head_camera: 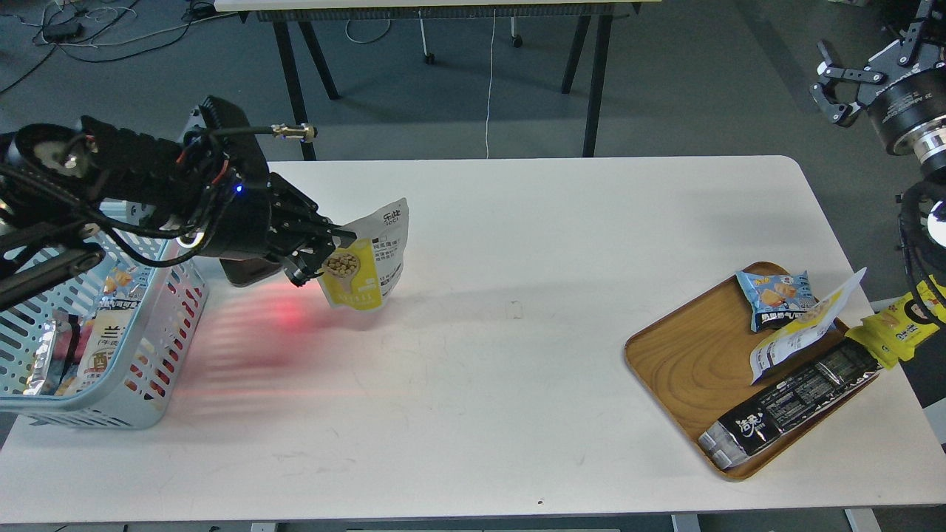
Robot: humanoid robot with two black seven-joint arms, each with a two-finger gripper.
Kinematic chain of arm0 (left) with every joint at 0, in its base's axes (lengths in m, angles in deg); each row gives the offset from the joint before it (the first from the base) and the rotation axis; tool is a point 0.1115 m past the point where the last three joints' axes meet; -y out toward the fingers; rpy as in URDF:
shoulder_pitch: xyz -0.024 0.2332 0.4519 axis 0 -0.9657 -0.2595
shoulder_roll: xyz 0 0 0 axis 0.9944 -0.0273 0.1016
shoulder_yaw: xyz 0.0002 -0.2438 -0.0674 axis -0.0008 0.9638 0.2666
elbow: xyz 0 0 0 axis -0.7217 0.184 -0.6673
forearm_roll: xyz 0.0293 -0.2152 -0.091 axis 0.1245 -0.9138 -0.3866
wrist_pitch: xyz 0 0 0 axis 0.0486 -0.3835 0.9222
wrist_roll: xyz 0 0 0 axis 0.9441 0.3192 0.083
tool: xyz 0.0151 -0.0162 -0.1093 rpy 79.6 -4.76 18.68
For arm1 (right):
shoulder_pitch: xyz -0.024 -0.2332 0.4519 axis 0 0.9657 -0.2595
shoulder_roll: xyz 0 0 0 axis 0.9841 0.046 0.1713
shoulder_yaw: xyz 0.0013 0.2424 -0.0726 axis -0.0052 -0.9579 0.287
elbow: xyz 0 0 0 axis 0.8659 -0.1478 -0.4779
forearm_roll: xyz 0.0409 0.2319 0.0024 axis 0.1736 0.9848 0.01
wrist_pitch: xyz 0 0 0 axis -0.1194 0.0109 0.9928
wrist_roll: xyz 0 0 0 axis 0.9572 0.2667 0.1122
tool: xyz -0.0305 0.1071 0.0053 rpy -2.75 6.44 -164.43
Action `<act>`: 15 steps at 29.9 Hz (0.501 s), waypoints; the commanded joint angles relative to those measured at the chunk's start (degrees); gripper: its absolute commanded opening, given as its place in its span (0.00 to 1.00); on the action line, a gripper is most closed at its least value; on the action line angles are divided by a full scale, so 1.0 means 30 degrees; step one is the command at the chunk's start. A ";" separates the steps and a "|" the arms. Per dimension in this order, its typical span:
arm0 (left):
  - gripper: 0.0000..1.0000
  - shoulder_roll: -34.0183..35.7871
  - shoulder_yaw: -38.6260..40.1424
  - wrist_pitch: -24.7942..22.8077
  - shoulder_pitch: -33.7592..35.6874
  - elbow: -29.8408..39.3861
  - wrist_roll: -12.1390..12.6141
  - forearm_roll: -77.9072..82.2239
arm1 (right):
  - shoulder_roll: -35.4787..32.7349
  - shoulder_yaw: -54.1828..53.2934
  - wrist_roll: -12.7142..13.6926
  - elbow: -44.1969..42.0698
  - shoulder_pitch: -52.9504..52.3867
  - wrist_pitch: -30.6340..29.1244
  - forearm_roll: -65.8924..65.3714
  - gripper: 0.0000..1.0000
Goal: Scan snack and place in basket
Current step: 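Lift the pouch with the left gripper and hold it over the barcode scanner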
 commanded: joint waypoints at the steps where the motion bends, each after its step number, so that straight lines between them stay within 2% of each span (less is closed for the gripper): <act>1: 0.00 0.0831 0.0445 0.0001 -0.0006 0.0112 -0.0351 -0.0505 | 0.0003 0.0001 0.0000 -0.0012 0.0001 -0.0001 -0.0014 0.99; 15: 0.00 0.2033 0.0358 0.0001 -0.0005 0.0170 -0.0351 -0.0623 | 0.0032 -0.0028 -0.0029 0.0017 -0.0029 -0.0001 0.0015 0.99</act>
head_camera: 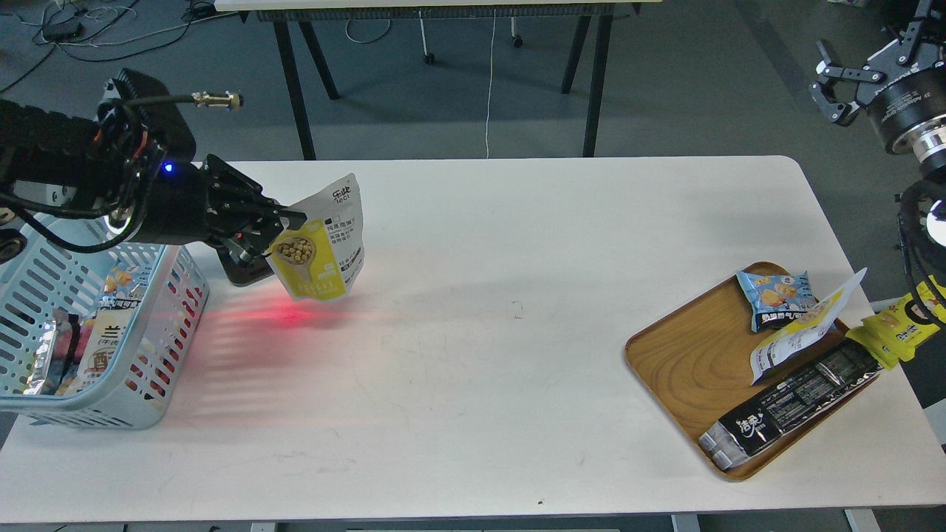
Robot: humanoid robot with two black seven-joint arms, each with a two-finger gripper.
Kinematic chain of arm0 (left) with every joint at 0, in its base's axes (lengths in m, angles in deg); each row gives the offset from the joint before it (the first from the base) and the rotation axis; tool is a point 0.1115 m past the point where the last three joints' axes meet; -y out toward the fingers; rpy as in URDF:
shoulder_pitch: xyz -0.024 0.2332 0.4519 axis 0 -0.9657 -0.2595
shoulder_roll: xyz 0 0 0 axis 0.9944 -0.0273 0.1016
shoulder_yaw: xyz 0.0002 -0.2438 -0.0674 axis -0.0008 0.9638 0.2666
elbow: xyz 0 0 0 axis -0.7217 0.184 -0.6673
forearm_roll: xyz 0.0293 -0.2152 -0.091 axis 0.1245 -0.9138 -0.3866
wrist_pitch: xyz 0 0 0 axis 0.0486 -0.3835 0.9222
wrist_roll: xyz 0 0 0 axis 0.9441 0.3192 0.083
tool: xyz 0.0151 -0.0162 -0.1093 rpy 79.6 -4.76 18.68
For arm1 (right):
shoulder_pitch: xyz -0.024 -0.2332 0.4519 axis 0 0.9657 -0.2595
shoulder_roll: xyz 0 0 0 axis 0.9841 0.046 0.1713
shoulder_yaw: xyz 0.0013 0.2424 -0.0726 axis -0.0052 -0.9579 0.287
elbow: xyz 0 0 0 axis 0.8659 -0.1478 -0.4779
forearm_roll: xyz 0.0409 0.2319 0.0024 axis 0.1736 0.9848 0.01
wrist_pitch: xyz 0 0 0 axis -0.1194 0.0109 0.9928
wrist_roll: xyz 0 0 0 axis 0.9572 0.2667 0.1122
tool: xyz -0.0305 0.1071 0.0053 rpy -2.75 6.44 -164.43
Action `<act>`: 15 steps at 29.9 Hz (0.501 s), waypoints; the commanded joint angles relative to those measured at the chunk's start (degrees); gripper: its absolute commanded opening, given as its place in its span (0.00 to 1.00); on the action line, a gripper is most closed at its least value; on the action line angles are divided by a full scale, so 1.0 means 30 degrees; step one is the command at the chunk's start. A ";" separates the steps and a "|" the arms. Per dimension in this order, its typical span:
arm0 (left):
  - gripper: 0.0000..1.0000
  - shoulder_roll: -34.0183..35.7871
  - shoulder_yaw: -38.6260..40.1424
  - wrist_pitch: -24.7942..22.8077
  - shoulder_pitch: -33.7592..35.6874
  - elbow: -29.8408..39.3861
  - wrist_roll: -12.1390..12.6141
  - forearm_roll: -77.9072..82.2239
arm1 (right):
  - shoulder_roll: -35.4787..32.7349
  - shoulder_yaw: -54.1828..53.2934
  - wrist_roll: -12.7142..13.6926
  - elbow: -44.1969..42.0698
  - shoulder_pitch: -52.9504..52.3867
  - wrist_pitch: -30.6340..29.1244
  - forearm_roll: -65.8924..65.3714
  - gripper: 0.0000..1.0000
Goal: Scan snack and place in basket
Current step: 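Lift the pouch with the left gripper and hold it over the barcode scanner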
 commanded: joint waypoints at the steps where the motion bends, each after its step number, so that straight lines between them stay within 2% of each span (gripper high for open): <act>1: 0.00 0.0034 -0.0045 0.0000 -0.0008 -0.0100 0.0014 0.0010 | -0.0010 -0.0057 -0.0004 0.0000 0.0002 -0.0001 -0.0012 0.99; 15: 0.00 -0.0142 -0.0046 0.0000 -0.0008 -0.0775 0.0219 0.0127 | -0.0068 -0.0086 -0.0004 -0.0088 -0.0086 -0.0001 0.0017 0.99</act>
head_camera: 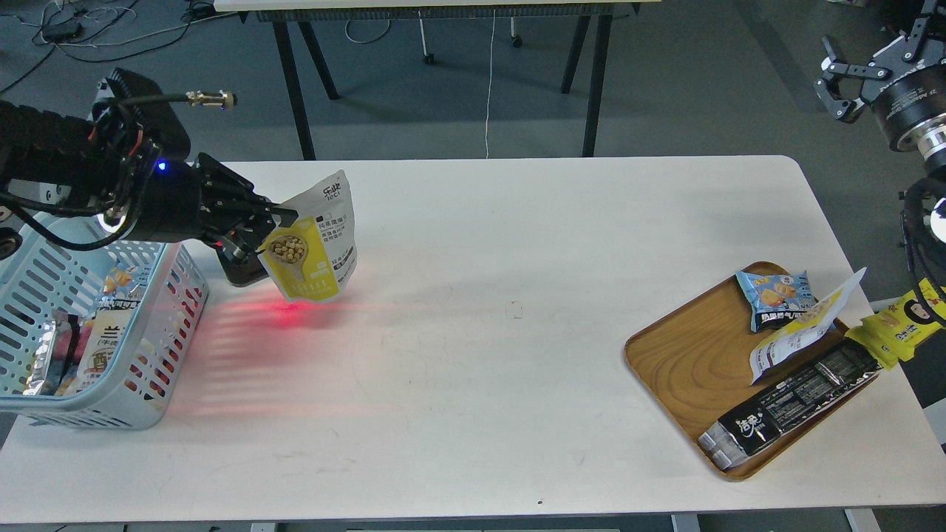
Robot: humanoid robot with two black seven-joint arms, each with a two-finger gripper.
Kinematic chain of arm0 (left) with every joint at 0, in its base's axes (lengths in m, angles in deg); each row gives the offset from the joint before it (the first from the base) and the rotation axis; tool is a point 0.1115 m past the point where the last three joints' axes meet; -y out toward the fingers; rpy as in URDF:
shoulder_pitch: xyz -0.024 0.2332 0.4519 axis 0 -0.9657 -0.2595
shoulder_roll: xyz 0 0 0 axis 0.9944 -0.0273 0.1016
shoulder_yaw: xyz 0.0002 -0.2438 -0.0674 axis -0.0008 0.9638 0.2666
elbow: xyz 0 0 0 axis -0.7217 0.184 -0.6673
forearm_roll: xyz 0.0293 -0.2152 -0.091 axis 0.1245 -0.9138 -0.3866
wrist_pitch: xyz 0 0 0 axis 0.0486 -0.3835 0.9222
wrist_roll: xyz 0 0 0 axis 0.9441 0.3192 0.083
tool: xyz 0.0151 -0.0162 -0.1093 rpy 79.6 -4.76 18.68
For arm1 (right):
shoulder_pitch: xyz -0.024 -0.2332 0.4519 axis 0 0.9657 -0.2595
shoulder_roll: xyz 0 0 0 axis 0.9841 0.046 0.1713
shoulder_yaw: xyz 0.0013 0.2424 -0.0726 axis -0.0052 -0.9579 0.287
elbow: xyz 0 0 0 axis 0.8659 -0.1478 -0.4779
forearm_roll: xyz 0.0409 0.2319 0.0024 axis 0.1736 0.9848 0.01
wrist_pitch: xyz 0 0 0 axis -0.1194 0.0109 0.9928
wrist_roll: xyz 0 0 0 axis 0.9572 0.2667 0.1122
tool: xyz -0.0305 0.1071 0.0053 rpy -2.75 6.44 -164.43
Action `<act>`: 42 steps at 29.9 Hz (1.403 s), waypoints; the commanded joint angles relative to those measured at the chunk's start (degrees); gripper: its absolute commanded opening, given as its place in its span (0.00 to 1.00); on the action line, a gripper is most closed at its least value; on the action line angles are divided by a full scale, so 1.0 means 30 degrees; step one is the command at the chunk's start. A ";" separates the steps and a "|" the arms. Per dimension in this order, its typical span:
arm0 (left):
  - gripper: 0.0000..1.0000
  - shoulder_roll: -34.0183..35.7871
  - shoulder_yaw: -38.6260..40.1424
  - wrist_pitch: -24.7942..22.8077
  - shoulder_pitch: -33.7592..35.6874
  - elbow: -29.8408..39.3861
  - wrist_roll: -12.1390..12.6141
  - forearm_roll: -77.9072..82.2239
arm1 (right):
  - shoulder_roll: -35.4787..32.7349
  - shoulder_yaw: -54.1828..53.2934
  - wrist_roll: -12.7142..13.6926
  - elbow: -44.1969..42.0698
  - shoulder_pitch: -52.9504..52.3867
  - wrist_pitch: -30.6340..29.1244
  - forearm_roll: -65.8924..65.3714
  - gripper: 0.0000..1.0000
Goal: Scan snack and place in basket
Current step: 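Lift the pouch with the left gripper and hold it over the barcode scanner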
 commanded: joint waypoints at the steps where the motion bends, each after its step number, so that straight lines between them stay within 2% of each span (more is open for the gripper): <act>1: 0.00 -0.0012 0.0012 0.0000 -0.0001 -0.0099 0.0029 0.0005 | -0.0001 -0.0003 0.0003 -0.0002 -0.0002 -0.0001 -0.0014 0.99; 13: 0.00 -0.0159 -0.0046 0.0000 -0.0060 -0.1035 0.0029 0.0034 | -0.0001 -0.0003 0.0003 -0.0002 -0.0002 -0.0001 -0.0014 0.99; 22: 0.00 0.0017 -0.0017 0.0000 -0.1728 -0.1242 0.0029 0.0180 | -0.0001 -0.0032 -0.0027 -0.0002 -0.0002 -0.0001 0.0015 0.99; 42: 0.00 0.0252 0.0596 0.0000 -0.1466 -0.0802 -0.0205 0.0180 | -0.0030 -0.0207 -0.0027 -0.0002 -0.0002 -0.0001 -0.0014 0.99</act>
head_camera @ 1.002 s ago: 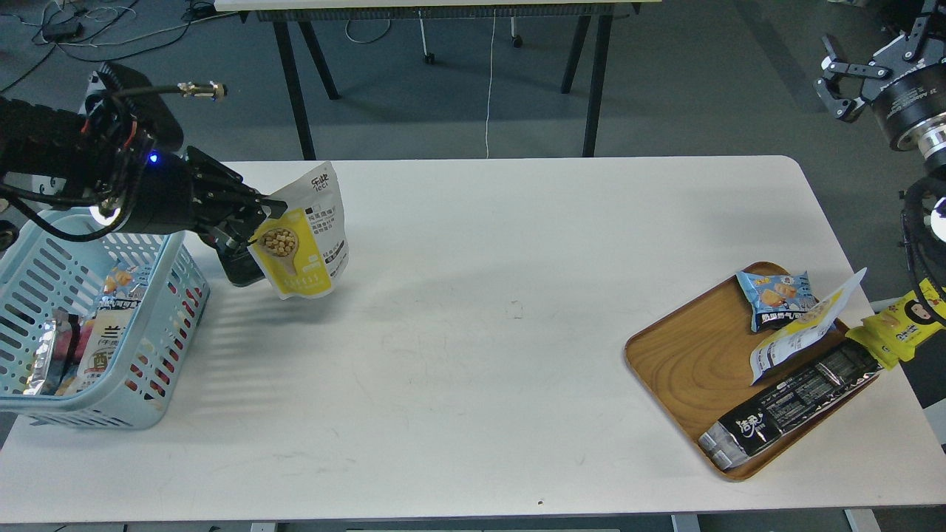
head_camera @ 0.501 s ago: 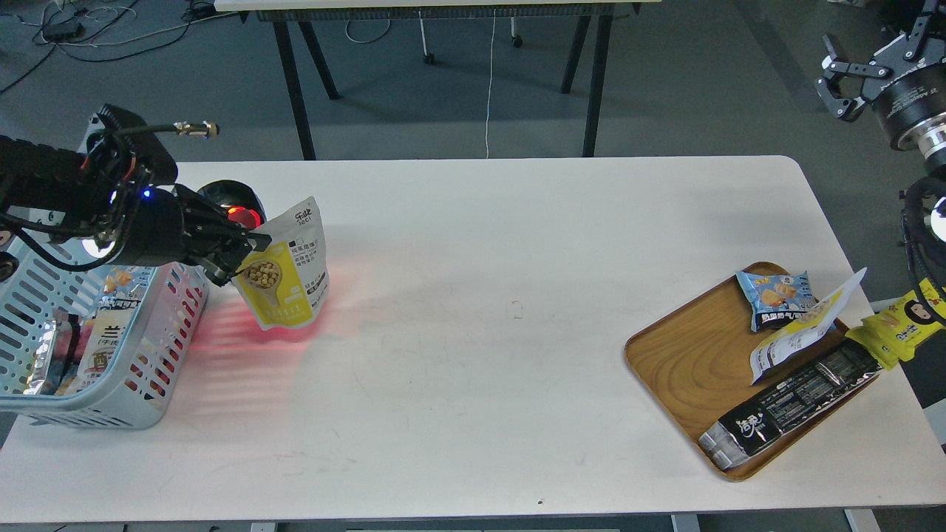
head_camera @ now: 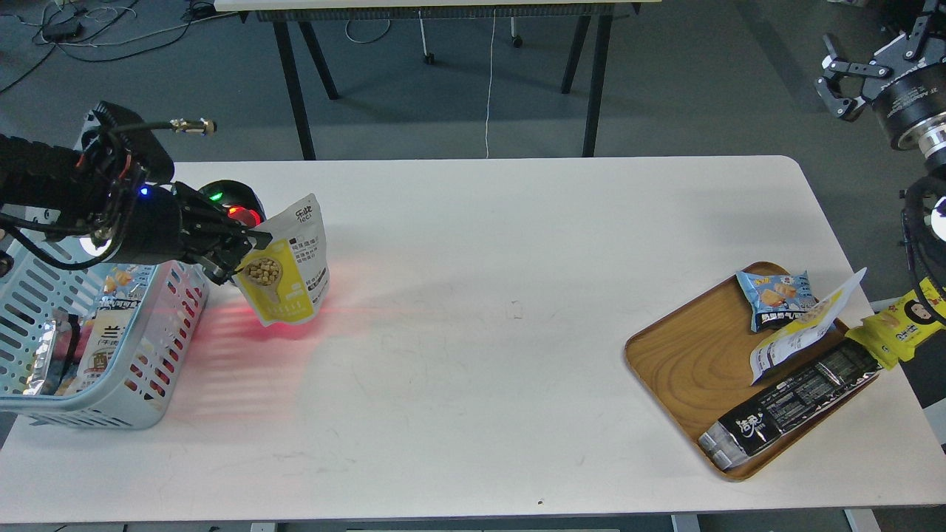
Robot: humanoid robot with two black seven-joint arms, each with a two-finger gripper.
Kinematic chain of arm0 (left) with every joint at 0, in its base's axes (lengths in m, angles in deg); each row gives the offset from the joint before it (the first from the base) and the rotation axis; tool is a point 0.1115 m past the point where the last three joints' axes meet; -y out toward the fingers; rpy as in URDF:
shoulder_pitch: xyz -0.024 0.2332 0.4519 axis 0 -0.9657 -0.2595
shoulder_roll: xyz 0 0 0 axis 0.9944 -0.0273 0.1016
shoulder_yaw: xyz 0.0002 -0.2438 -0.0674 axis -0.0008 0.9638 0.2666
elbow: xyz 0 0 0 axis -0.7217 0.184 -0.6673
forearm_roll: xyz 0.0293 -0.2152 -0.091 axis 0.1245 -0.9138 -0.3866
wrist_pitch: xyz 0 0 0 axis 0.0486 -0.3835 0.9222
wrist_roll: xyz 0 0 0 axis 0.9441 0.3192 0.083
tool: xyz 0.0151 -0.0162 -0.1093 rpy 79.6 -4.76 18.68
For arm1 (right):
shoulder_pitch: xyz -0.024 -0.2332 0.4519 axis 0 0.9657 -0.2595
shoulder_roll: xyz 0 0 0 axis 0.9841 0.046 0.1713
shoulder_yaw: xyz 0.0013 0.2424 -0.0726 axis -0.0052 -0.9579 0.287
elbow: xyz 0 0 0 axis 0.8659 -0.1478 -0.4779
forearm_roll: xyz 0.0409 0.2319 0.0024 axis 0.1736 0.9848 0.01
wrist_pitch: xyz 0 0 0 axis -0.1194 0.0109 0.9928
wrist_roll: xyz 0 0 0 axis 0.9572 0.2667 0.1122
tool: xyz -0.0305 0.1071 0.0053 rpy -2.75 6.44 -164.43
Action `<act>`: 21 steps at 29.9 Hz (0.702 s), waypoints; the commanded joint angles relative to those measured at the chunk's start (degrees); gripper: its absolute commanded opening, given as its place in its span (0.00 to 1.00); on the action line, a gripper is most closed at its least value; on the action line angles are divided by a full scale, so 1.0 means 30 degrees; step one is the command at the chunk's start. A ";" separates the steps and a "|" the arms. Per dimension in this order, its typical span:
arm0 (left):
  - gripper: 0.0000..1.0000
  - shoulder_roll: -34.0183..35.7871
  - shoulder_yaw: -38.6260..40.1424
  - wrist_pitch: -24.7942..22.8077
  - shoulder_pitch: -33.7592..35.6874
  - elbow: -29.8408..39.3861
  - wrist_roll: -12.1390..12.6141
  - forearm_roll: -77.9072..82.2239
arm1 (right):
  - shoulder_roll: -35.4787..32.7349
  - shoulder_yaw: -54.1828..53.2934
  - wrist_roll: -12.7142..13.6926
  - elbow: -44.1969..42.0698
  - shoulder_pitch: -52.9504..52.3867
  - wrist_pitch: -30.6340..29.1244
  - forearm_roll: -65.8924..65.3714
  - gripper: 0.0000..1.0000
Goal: Scan snack and place in basket
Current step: 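Lift the pouch with the left gripper and hold it over the barcode scanner, then move the pouch over the blue basket and drop it inside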
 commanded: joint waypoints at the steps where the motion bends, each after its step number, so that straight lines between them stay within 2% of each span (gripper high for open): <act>1: 0.00 0.0003 0.0457 0.0000 0.0080 0.0051 -0.0021 0.0000 | -0.0004 -0.0211 0.0027 0.0002 -0.0033 -0.0001 -0.0015 0.99; 8: 0.00 0.0177 0.0663 0.0000 0.0080 0.0138 -0.0050 -0.0029 | -0.0004 -0.0242 0.0028 0.0031 -0.0033 -0.0001 -0.0015 0.99; 10: 0.00 0.0674 0.1071 0.0000 0.0080 0.0256 -0.0389 -0.0029 | -0.0004 -0.0242 -0.0002 0.0031 -0.0033 -0.0001 -0.0015 0.99; 14: 0.00 0.1203 0.1980 0.0000 0.0080 0.0606 -0.0389 -0.0087 | -0.0004 -0.0242 0.0028 0.0031 -0.0033 -0.0001 -0.0015 0.99; 21: 0.00 0.3515 0.3271 0.0000 0.0050 0.1135 -0.0389 -0.0176 | 0.0025 -0.0242 0.0028 0.0031 -0.0033 -0.0001 -0.0015 0.99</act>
